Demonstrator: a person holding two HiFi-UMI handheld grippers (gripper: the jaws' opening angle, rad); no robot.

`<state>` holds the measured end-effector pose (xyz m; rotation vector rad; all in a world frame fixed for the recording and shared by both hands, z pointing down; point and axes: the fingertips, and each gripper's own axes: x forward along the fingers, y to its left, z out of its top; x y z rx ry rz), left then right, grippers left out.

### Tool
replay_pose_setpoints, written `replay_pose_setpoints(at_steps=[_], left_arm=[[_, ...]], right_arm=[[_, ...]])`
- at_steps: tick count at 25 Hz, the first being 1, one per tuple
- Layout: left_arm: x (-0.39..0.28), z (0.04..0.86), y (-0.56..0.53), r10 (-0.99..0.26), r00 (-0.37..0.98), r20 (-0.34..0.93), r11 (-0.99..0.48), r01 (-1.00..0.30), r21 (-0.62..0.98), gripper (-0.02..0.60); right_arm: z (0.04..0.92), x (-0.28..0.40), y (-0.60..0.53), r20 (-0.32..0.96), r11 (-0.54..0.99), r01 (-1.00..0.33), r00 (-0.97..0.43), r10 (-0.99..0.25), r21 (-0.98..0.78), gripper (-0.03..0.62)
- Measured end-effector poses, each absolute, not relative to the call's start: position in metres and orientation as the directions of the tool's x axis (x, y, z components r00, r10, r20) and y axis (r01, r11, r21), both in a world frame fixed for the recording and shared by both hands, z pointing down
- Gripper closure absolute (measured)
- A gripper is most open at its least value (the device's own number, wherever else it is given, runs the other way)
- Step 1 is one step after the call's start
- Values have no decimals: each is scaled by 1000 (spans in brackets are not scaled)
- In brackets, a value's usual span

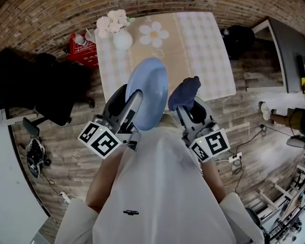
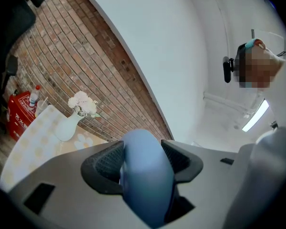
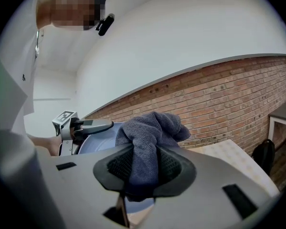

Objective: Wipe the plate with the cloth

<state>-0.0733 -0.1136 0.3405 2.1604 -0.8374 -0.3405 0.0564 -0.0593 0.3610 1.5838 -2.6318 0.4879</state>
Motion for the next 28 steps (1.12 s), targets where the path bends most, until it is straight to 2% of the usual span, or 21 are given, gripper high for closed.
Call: replay_pose_setpoints(at_steps=[12,28], left_arm=[[-53,336,-128,-674,736,-57,-437,-336,835,331],[-23,346,-109,-675,728,-117,-448,-279,850,335]], right_arm=[[351,48,-89,179,588,-779,-624,-761,-218,480],[368,20,-90,169,741,-651,-758,-629,-163,480]])
